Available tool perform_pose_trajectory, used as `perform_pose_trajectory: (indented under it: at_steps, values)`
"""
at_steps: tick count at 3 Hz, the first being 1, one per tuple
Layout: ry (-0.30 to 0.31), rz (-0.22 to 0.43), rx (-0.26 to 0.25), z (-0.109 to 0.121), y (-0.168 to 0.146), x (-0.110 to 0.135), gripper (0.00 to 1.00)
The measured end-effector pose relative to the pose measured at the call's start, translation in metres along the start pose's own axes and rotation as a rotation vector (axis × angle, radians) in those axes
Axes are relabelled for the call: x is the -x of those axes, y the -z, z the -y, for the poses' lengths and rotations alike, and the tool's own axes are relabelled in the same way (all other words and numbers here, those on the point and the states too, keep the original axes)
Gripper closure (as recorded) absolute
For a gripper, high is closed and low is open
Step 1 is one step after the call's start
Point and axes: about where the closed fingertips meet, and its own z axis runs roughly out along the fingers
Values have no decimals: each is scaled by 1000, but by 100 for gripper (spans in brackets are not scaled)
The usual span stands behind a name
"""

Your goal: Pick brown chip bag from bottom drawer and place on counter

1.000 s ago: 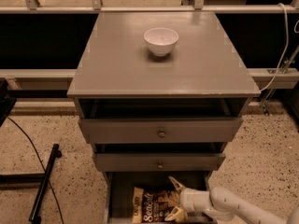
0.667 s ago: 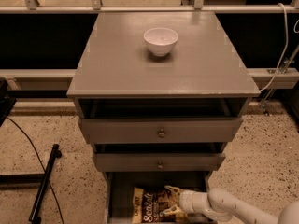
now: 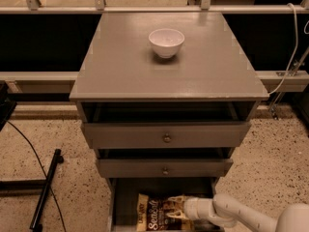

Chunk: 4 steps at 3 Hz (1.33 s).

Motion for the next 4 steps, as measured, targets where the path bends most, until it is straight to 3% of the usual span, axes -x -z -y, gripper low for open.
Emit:
perform_pose_trajectory:
  at_steps: [2,3,4]
  values:
    - [-62,-15,41,0,-18,-28,16]
    - [-88,-17,41,6,-26,-38,16]
    - [-117,-30,37,12,-33,-49,32]
